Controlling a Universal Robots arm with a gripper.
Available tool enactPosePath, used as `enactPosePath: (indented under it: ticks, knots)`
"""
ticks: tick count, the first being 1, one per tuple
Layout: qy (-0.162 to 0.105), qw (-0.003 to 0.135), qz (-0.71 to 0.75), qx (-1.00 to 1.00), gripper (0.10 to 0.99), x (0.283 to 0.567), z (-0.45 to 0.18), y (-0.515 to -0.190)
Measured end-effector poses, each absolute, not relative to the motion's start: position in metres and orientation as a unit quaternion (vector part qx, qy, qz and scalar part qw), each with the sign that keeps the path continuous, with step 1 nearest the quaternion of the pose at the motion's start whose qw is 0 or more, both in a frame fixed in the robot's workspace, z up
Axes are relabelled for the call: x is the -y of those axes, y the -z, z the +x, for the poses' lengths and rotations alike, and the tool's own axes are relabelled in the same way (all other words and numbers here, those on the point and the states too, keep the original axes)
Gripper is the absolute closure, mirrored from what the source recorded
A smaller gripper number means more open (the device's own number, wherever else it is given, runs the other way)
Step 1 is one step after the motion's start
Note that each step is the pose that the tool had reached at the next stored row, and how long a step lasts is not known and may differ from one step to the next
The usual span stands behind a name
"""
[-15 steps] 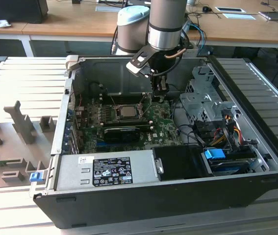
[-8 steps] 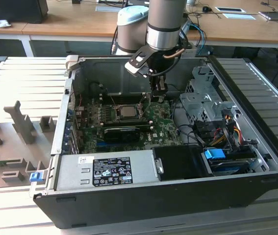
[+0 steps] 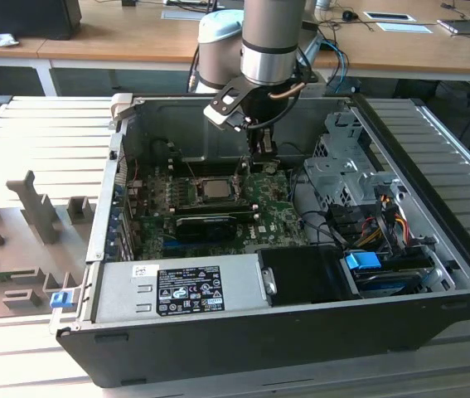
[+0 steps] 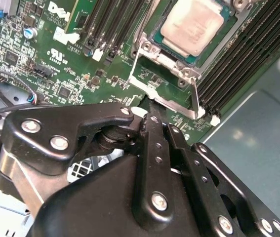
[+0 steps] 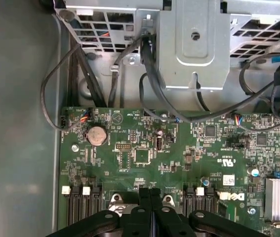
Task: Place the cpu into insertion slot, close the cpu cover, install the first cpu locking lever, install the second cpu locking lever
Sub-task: 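Close the cpu cover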
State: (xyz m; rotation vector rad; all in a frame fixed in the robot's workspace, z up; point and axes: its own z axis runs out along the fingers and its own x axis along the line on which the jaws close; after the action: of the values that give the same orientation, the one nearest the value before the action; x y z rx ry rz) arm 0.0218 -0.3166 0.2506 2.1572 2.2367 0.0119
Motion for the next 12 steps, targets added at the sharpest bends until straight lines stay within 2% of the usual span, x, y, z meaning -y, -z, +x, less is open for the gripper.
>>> enactPosePath:
  ticks: [12]
  knots:
    - [-0.004,0.017,0.694,-0.720,0.980,0.317,0.010,-0.251]
